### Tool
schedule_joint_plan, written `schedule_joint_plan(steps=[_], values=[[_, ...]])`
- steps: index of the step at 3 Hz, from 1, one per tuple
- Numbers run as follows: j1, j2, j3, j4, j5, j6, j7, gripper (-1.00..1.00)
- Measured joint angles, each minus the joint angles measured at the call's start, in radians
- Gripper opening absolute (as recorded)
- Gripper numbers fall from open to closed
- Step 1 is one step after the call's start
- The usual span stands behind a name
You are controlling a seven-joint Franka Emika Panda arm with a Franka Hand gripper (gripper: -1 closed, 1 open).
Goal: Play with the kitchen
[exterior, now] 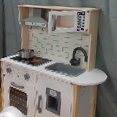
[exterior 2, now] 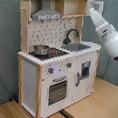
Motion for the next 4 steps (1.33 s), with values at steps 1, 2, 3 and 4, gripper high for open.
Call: schedule_joint_plan(steps=[1, 2, 3, 4], values=[[0.030, 0.000, -0.018, 0.000, 0.033, -0.093, -0.037, 1.00], [0.057, 0.001, -0.026, 0.000, 0.062, -0.188, -0.056, 1.00], [0.079, 0.004, -0.027, 0.001, 0.106, -0.302, -0.070, 1.00], [0.084, 0.009, -0.029, 0.002, 0.158, -0.393, -0.085, 1.00]])
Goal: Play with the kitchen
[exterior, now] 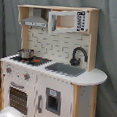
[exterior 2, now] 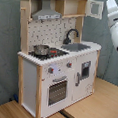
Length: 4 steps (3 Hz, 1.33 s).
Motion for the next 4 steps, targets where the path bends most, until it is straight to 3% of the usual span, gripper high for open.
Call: schedule_joint_plan(steps=[2, 4], values=[[0.011, 0.003, -0.075, 0.014, 0.085, -0.171, -0.062, 1.00], [0.044, 0.002, -0.161, -0.025, 0.217, -0.296, -0.072, 1.00]])
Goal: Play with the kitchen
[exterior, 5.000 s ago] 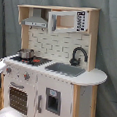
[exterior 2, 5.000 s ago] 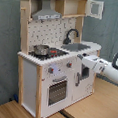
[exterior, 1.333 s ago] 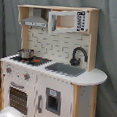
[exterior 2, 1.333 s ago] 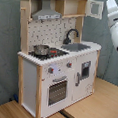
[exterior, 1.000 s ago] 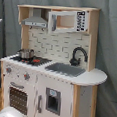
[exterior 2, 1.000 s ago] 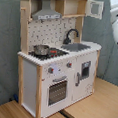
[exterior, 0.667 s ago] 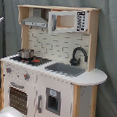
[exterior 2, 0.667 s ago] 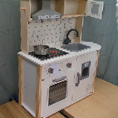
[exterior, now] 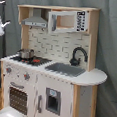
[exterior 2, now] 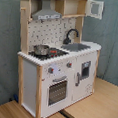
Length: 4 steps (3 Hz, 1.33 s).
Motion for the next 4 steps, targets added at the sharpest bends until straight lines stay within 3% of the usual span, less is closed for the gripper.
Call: schedule_joint_plan(steps=[1, 3, 4], values=[[0.044, -0.017, -0.063, -0.064, 0.021, -0.034, 0.014, 1.00], [0.161, -0.036, -0.124, -0.214, 0.019, -0.035, 0.035, 1.00], [0.174, -0.036, -0.154, -0.285, 0.019, -0.001, 0.083, 1.00]])
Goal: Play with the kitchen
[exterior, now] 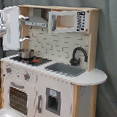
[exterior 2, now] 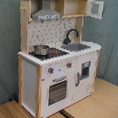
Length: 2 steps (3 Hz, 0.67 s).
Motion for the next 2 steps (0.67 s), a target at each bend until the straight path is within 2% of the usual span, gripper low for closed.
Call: schedule_joint_plan(steps=[1, 2], values=[[0.000, 0.000, -0.004, -0.003, 0.000, 0.006, 0.001, -1.00], [-0.001, 0.018, -0.049, -0.016, 0.000, 0.103, 0.002, -1.00]])
